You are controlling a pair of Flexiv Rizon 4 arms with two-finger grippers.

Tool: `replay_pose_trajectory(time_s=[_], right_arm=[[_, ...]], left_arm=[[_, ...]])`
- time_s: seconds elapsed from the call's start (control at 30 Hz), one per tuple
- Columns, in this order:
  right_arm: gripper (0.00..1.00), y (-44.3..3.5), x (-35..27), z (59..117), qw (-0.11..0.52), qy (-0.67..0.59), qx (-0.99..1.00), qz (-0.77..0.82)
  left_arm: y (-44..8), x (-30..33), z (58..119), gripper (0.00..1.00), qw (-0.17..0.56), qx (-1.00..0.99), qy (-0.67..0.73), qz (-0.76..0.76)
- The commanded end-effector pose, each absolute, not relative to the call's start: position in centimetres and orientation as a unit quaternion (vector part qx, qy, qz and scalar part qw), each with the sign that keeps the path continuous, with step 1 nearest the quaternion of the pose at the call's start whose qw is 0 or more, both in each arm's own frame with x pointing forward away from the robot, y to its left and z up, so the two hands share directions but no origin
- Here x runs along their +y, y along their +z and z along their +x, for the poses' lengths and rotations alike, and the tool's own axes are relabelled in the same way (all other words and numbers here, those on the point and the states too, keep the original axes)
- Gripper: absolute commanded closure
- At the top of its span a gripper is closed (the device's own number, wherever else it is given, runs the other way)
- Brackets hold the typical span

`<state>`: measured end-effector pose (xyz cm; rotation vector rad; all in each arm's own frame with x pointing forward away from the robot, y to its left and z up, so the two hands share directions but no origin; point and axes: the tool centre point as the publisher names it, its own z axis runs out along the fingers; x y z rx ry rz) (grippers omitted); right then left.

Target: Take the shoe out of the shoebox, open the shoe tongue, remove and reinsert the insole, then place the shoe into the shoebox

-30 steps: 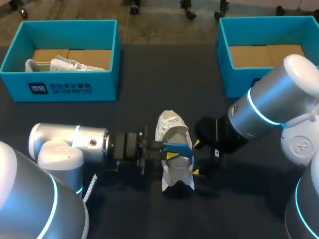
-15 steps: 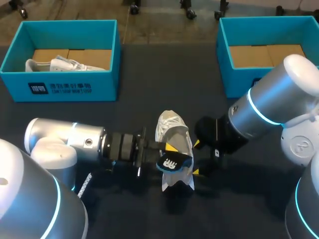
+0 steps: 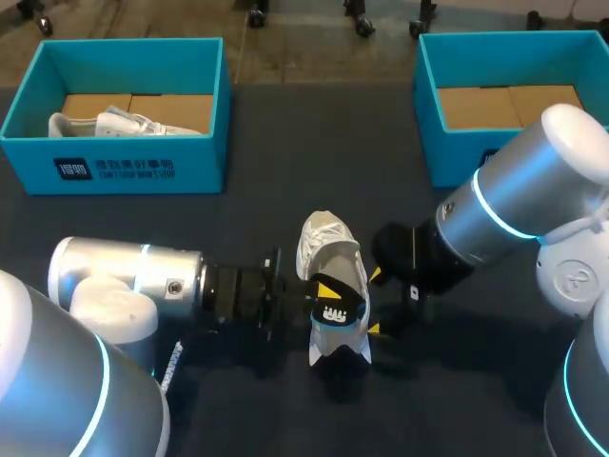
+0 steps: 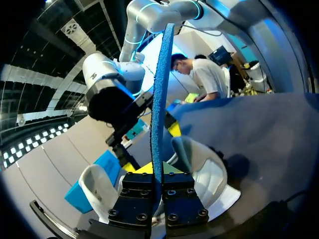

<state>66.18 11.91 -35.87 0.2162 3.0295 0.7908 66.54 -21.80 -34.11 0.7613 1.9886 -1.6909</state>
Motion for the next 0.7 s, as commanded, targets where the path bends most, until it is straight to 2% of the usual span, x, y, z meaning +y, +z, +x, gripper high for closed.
replay_pose_trajectory(time_s=[0.03, 0.33, 0.4, 0.5, 0.6, 0.7], right_arm=[[0.00, -36.0, 11.9, 66.1, 0.002, 0.253, 0.965, 0.069], [0.00, -36.0, 11.9, 66.1, 0.002, 0.253, 0.965, 0.069], [0.00, -36.0, 11.9, 66.1, 0.002, 0.253, 0.965, 0.069], [0.00, -36.0, 11.9, 66.1, 0.002, 0.253, 0.965, 0.069], [0.00, -36.0, 11.9, 66.1, 0.002, 0.253, 0.965, 0.069], [0.00, -36.0, 11.9, 66.1, 0.002, 0.253, 0.965, 0.069]], left_arm=[[-35.1, -23.0, 67.1, 1.00, 0.225, 0.720, -0.600, 0.267], [-34.8, -23.0, 67.8, 1.00, 0.234, 0.721, -0.599, 0.256], [-34.3, -22.8, 67.5, 0.81, 0.232, 0.719, -0.604, 0.252], [-33.5, -22.5, 67.1, 0.66, 0.229, 0.715, -0.613, 0.245], [-32.8, -22.4, 66.7, 0.64, 0.229, 0.711, -0.618, 0.245], [-32.3, -22.4, 66.3, 0.68, 0.229, 0.706, -0.622, 0.248]])
